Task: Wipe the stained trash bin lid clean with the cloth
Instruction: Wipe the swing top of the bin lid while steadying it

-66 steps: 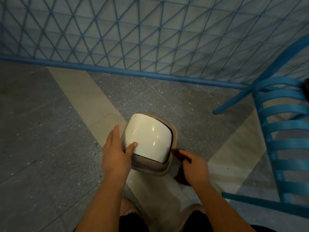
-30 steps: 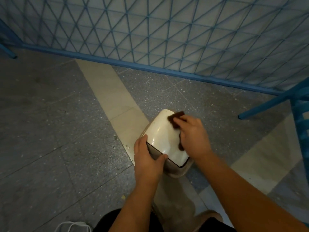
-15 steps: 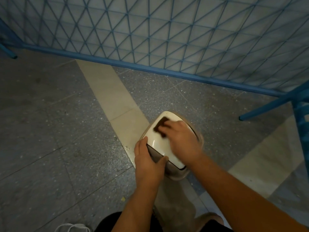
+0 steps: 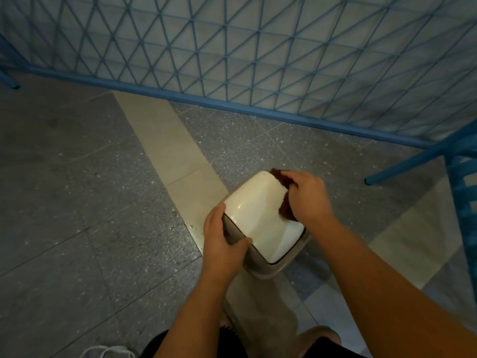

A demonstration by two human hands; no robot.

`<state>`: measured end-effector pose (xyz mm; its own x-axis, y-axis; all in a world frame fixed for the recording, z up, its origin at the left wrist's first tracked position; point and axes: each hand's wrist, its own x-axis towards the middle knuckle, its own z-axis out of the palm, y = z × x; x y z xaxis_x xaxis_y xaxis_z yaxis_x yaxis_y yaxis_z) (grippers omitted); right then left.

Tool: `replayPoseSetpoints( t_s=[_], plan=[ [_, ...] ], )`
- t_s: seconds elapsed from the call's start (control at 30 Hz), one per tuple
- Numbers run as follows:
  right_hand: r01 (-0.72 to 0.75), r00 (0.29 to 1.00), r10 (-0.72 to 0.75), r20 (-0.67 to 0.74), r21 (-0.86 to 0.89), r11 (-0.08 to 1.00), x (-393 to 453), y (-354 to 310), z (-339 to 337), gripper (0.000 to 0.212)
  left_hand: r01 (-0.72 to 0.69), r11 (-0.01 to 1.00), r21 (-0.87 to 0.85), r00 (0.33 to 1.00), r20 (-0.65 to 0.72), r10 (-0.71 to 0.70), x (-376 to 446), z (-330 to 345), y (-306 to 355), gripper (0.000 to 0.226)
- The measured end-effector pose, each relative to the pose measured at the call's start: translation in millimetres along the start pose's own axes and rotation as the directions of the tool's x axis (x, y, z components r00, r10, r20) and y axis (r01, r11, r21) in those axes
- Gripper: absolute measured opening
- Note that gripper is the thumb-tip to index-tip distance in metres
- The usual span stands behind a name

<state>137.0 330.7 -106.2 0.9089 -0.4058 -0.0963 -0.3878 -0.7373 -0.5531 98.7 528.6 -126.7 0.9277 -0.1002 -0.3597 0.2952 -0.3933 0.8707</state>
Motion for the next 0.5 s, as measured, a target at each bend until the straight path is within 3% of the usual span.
replayPoseSetpoints(
  t_s=[0.13,0.3,0.4,0.5],
  plan=[
    [-0.090,0.994,0.092,-0.055,0.051,0.995,-40,26,-8,0.041,0.049,0.981,-0.186,0.997,-0.052,-0.060,7,0,3,0.086],
    [-0.056,0.993,0.048,-0.110,-0.070,0.996,-57,42,-11,0.041,-0.022,0.997,-0.074,0.997,-0.076,0.017,7,2,4,0.071],
    [0.153,0.975,-0.178,-0.133,-0.179,0.972,-53,10,-8,0.041,-0.062,0.998,-0.015,0.995,-0.075,0.060,6,4,4,0.076],
    [0.502,0.862,-0.507,0.033,-0.205,0.840,-61,-31,20,0.039,-0.074,0.997,0.016,0.994,-0.083,0.075,5,3,6,0.069]
  ],
)
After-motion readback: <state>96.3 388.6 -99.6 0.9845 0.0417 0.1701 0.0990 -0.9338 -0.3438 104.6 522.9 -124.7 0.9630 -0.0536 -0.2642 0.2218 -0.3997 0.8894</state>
